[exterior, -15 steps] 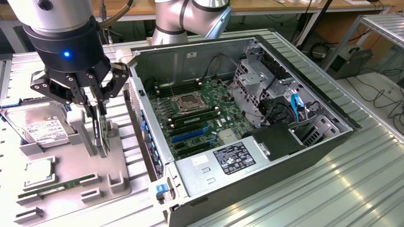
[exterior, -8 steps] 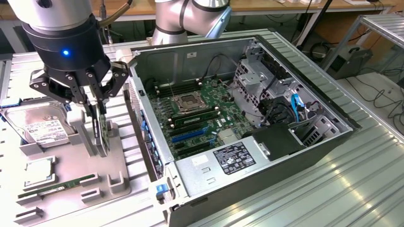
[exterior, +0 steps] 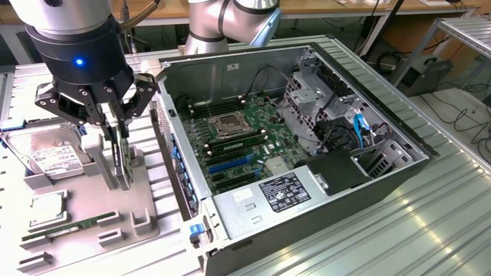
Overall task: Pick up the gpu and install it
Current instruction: 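Pick up the gpu and move the gpu toward the slot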
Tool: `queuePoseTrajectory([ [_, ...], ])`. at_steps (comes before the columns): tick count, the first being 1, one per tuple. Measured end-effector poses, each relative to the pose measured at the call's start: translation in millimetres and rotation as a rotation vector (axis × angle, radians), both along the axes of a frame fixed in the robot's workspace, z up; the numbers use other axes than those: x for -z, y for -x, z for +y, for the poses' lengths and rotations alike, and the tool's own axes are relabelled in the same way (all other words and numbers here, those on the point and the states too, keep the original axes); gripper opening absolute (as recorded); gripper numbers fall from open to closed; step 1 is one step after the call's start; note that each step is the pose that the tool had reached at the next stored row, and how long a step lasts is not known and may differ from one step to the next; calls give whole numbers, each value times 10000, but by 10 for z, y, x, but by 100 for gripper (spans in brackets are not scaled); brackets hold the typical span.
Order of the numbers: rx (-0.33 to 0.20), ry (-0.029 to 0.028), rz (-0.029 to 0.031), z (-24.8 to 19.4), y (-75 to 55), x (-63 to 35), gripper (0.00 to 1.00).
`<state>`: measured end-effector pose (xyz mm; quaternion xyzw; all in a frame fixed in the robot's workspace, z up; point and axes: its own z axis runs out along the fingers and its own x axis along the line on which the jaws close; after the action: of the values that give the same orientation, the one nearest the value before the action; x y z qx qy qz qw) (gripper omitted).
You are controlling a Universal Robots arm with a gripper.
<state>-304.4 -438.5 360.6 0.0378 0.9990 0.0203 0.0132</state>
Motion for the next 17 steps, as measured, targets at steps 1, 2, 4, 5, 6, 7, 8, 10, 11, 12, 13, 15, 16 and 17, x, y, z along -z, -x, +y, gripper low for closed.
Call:
queuePoseTrajectory([
  [1, 0, 0, 1, 0, 0, -4, 27],
  [2, 0, 0, 1, 0, 0, -7, 27],
  [4, 0, 0, 0, 0, 0, -13, 27],
  [5, 0, 0, 0, 0, 0, -17, 27],
  [6, 0, 0, 0, 0, 0, -20, 27],
  [7, 0, 0, 1, 0, 0, -23, 27],
  [8, 0, 1, 1, 0, 0, -26, 27],
  [10, 0, 0, 0, 0, 0, -32, 27],
  [11, 0, 0, 1, 0, 0, -35, 27],
  [12, 0, 0, 1, 0, 0, -39, 27],
  [13, 0, 0, 1, 0, 0, -42, 27],
  [15, 0, 0, 0, 0, 0, -48, 27],
  [16, 0, 0, 0, 0, 0, -51, 27],
  [17, 0, 0, 0, 0, 0, -55, 27],
])
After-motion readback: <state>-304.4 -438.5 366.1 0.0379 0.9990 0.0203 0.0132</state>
